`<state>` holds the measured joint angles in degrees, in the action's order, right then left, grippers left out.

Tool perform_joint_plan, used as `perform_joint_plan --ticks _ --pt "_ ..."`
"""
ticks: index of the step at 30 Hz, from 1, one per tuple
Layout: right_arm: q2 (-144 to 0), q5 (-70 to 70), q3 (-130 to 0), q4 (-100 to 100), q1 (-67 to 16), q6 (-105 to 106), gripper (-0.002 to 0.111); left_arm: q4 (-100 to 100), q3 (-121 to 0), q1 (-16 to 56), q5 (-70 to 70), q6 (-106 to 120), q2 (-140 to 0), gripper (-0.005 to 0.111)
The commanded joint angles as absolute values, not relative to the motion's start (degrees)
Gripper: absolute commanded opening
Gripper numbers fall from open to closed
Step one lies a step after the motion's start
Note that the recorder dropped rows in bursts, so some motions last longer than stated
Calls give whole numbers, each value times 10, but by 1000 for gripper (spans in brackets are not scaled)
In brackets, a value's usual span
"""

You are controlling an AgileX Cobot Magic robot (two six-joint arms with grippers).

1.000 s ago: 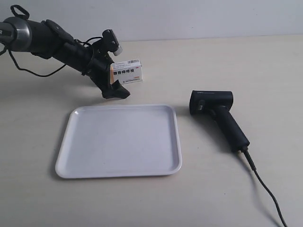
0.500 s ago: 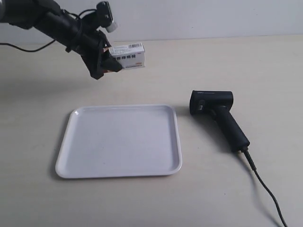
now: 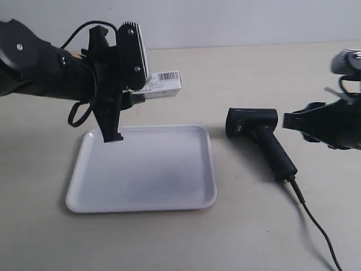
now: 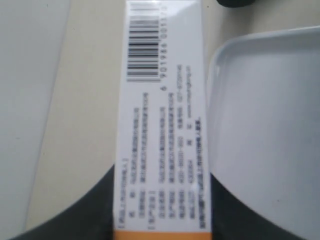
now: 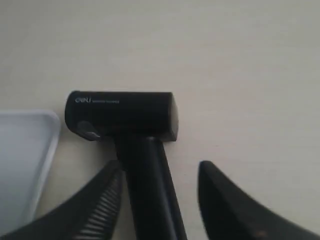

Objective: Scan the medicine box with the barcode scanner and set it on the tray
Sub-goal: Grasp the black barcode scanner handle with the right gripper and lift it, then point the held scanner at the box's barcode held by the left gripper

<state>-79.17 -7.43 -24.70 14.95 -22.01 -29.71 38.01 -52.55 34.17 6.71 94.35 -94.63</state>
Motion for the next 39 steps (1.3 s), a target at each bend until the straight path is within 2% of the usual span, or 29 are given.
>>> perform_joint_plan --ticks 1,3,5,14,22,25,35,36,39 --pt "-910 -68 -310 156 -227 -286 74 386 -501 346 39 940 -937 3" --pt "-946 -70 -328 171 -227 -285 82 388 -500 344 34 940 -937 3" --pt "-967 -73 -338 188 -227 -285 85 391 -500 344 33 940 -937 3" --pt "-1034 -161 -349 245 -227 -288 86 391 -500 344 28 940 -937 3" --pt "-1097 -96 -418 244 -227 -273 82 391 -500 344 36 940 -937 3" --pt "-1103 -94 -424 244 -227 -263 68 391 -500 344 39 940 -937 3" --pt "-1013 0 -421 247 -227 -241 5 391 -500 343 48 952 -946 3" --pt "-981 7 -413 247 -227 -225 0 391 -500 343 57 962 -953 3" --pt "-935 7 -386 247 -227 -170 0 391 -500 343 70 978 -960 3"
